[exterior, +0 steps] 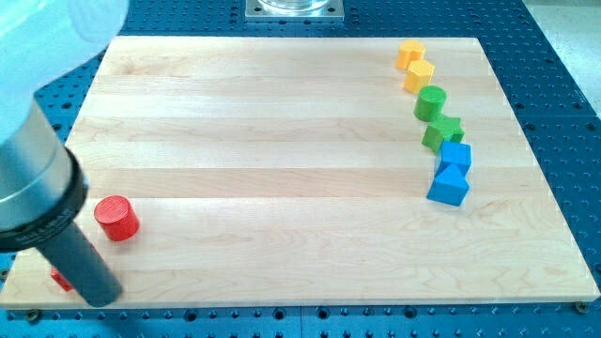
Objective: Move your arm towards the top center of the board
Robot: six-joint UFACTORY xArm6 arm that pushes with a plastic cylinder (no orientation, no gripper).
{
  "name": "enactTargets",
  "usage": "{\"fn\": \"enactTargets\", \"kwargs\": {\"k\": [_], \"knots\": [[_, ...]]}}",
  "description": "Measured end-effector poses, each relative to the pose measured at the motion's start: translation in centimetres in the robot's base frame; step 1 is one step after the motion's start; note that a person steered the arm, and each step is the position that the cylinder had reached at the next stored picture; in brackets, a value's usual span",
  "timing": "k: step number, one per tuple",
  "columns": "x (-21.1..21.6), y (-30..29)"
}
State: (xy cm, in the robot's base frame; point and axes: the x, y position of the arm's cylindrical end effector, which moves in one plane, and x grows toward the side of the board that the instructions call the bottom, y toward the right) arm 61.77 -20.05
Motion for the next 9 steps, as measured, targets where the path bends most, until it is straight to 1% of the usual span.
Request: {"fn": "enactTargets", "kwargs": {"k": [4,6,7,8,9], "knots": [[-0.1,-10.1],[-0.8,-8.9],[-0.3,-6.9],[-0.2,-3.8],[-0.3,2.1]]}}
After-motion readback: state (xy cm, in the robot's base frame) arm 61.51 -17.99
